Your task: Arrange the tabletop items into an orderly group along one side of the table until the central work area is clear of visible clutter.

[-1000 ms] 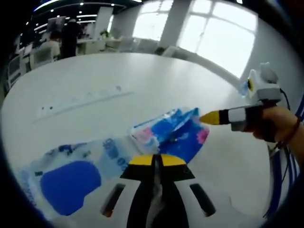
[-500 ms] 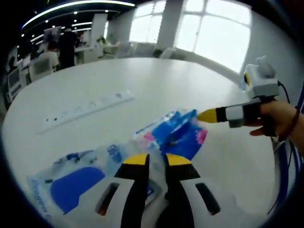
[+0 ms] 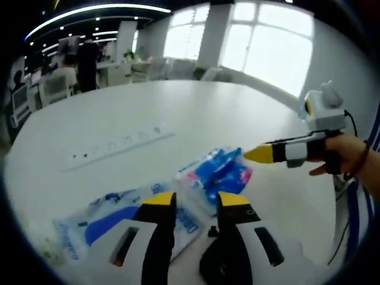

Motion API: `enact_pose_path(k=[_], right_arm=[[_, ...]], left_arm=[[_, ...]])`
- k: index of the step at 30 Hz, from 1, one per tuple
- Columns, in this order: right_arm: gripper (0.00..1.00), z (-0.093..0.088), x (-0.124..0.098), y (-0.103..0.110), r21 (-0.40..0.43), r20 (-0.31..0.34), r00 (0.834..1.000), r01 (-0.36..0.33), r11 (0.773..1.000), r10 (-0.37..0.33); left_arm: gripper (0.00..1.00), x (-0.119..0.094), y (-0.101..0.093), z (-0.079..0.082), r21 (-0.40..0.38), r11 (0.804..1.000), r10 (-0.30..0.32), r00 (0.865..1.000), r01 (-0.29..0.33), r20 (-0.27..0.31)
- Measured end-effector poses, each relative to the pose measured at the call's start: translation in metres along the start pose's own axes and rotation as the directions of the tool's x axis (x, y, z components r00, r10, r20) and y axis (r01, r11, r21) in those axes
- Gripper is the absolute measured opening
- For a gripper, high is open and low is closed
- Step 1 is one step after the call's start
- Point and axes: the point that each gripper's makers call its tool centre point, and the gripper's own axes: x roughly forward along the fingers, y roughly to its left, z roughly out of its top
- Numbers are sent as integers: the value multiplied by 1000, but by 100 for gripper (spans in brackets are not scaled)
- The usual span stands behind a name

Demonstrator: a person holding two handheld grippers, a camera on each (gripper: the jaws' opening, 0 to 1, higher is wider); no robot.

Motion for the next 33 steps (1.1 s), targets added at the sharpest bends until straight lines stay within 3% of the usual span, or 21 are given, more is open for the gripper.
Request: enact_pose_path(k=[6, 17, 29, 33], right_arm=[[68, 2, -15, 28, -75, 3, 998, -62, 995, 63], [95, 3, -41, 85, -139, 9, 981, -190, 972, 194], [99, -5, -62, 119, -180, -8, 969, -246, 952, 248], [99, -10, -70, 127, -194, -9, 967, -253, 948, 256]], left_arm=[[37, -29, 13, -5, -10, 1000, 30, 999, -30, 15], [55, -67, 22, -25, -11, 998, 55, 998, -55, 6], [68, -106, 31, -36, -4, 997, 74, 997, -74, 14], [78, -114, 31, -42, -15, 997, 75, 997, -75, 4]])
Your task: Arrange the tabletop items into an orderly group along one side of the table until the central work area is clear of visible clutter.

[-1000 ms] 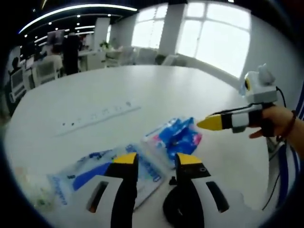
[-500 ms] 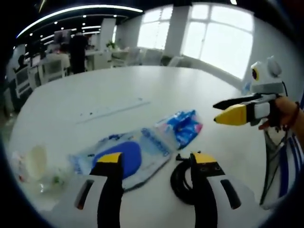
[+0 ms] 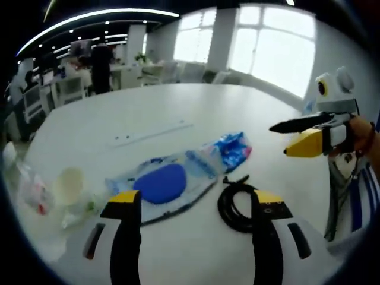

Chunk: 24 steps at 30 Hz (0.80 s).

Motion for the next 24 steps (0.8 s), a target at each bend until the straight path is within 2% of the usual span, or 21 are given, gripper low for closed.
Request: enact_pose_path(k=[5, 8, 14, 19, 24], right_arm=[[99, -4, -7, 14, -33, -10, 1000, -9, 999, 9], [99, -4, -13, 19, -89, -15, 1000, 9, 996, -10], [99, -7, -26, 44, -90, -10, 999, -40, 995, 39], [99, -12, -33, 58, -133, -20, 999, -37, 990, 34], [100, -20, -42, 71, -123, -24, 998, -54, 991, 51]], left_arm=[[82, -17, 0, -6, -8, 1000, 4, 1000, -4, 7], [85, -24, 1, -11, -10, 1000, 4, 1000, -4, -5], [93, -46, 8, -18, -13, 1000, 29, 1000, -29, 11], [97, -66, 9, -20, -13, 999, 31, 999, -31, 25], [99, -83, 10, -24, -10, 999, 35, 999, -35, 39]])
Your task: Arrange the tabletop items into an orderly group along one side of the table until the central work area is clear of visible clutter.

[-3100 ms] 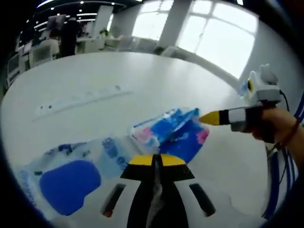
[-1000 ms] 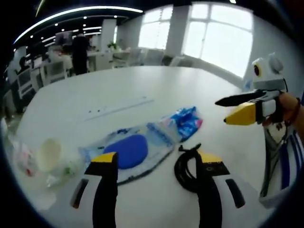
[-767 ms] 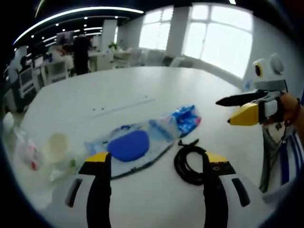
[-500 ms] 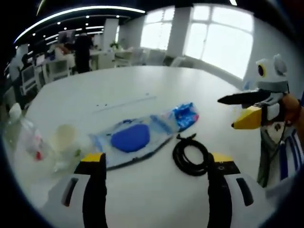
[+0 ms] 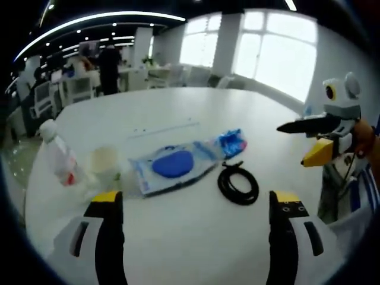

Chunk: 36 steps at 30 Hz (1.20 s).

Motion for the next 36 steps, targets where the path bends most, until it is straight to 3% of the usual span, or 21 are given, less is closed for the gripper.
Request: enact_pose_path(k=[13, 27, 31, 36], right_arm=[[99, -17, -29, 27, -1, 15, 1000, -21, 1000, 21], [99, -53, -58, 49, 20, 1, 999, -40, 999, 40], [99, -63, -63, 55, 33, -4, 999, -54, 998, 54], [99, -75, -68, 62, 47, -5, 998, -57, 997, 58]], left_arm=[[99, -40, -15, -17, 44, 999, -29, 1000, 29, -11], [99, -82, -30, -30, 27, 999, -41, 999, 41, 14], [99, -95, -29, -32, 39, 999, -8, 1000, 7, 29], [98, -106, -35, -37, 35, 999, -16, 999, 15, 33]])
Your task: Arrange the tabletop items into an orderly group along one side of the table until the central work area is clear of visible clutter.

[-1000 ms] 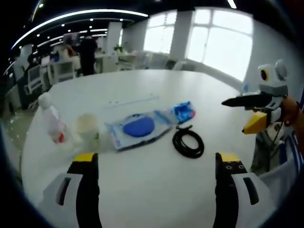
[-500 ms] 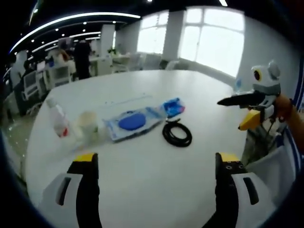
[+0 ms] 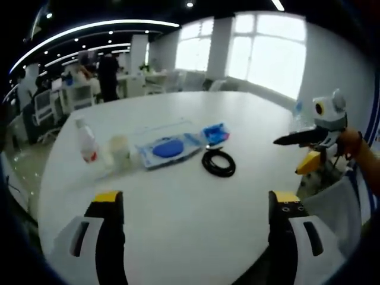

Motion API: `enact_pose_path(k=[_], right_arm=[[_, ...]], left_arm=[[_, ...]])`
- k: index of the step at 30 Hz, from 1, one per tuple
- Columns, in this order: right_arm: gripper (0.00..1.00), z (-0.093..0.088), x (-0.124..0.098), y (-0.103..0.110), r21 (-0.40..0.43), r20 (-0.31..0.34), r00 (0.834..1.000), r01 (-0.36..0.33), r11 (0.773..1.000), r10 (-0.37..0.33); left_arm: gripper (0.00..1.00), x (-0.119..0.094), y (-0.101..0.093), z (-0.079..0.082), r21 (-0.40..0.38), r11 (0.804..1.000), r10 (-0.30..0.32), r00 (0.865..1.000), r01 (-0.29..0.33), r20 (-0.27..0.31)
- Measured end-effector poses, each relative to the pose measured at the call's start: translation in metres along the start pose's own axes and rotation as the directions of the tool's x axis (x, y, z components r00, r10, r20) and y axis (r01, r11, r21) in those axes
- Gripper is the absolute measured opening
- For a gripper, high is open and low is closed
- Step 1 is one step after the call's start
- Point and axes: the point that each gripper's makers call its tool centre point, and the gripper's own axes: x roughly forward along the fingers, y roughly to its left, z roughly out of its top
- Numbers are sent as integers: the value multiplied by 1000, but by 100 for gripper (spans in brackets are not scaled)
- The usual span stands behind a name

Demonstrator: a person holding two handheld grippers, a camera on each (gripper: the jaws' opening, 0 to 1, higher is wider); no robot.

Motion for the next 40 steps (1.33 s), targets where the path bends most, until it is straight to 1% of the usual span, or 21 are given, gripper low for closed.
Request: enact_pose_path(k=[3, 8, 11, 16, 19, 24, 28, 32, 36, 40], right_arm=[[99, -5, -3, 3, 18, 7, 1000, 2, 1000, -2], [99, -9, -5, 6, 40, 19, 1000, 2, 999, -3], [99, -12, -8, 8, 34, 25, 999, 19, 999, -20], [99, -20, -8, 11, 22, 24, 999, 38, 999, -39], [99, -21, -8, 11, 28, 57, 997, 56, 998, -57], [99, -21, -7, 13, 29, 110, 991, 72, 997, -75], [99, -25, -7, 13, 24, 130, 987, 92, 995, -94], [99, -26, -5, 12, -8, 113, 988, 111, 994, -109], [99, -31, -3, 11, 16, 106, 988, 108, 994, -110], [99, -32, -2, 7, 8, 98, 987, 126, 992, -127]], left_arm=[[98, -3, -3, -2, 0, 1000, -2, 1000, 2, -4], [98, -9, -8, -7, 8, 1000, -4, 1000, 4, -6], [98, -13, -10, -11, 7, 1000, 0, 1000, 0, 1], [97, -17, -6, -19, -5, 1000, 11, 1000, -11, -4], [97, -20, -5, -21, -20, 1000, 18, 1000, -18, 13], [97, -25, -3, -28, -17, 999, 44, 999, -43, 32], [96, -29, 1, -34, -14, 998, 63, 997, -63, 46], [96, -31, 3, -38, -16, 998, 69, 996, -68, 62], [95, -31, 3, -44, -14, 997, 77, 995, -76, 65], [94, -31, 4, -54, -16, 996, 83, 995, -82, 56]])
